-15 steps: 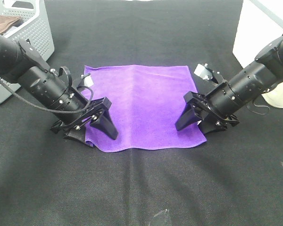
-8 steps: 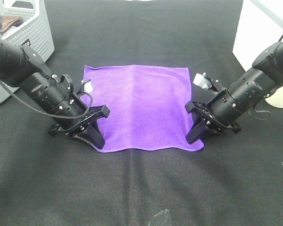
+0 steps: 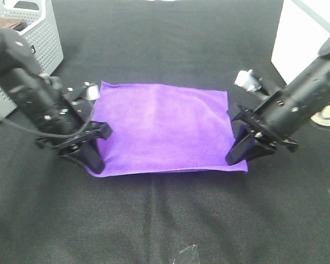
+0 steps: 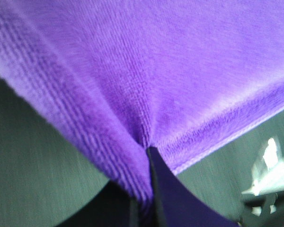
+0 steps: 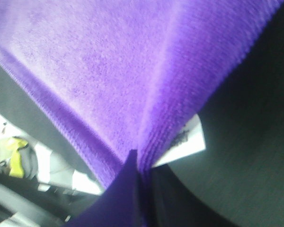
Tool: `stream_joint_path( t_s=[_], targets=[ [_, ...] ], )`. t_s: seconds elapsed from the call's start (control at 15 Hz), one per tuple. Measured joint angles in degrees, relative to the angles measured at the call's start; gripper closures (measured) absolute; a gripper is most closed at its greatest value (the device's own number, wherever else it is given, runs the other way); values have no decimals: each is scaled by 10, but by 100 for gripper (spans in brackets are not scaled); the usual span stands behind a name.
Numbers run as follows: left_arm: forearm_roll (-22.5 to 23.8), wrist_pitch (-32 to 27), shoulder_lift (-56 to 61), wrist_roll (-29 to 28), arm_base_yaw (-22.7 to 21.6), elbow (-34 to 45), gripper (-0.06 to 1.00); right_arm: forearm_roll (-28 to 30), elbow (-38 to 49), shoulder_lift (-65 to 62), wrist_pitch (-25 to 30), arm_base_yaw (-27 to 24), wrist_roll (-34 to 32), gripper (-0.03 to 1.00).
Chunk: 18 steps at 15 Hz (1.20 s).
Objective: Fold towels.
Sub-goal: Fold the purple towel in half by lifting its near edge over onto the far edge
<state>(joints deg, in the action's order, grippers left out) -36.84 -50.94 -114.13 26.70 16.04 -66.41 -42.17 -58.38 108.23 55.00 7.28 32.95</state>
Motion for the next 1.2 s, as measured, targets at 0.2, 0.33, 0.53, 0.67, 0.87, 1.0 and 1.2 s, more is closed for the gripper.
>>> stream_joint_path(
  t_s=[0.2, 0.33, 0.53, 0.67, 0.87, 1.0, 1.2],
  targets=[
    [-1, 10, 78, -3, 1, 56, 94, 1, 30, -64, 17, 5, -15, 97],
    [-2, 19, 85, -3, 1, 54, 94, 2, 30, -71, 5, 5, -16, 97],
    [7, 67, 62, -8, 1, 6, 94, 14, -23, -46, -49, 5, -24, 97],
    [26, 102, 30, -13, -5, -56, 94, 21, -118, 9, -61, 5, -26, 97],
    [23, 111, -59, -13, -36, -210, 94, 49, -312, 129, -62, 5, -48, 97],
    [23, 108, -85, -12, -37, -244, 94, 62, -351, 155, -62, 5, -54, 97],
    [26, 103, -164, -12, -37, -325, 94, 87, -428, 228, -62, 5, -58, 93]
  ],
)
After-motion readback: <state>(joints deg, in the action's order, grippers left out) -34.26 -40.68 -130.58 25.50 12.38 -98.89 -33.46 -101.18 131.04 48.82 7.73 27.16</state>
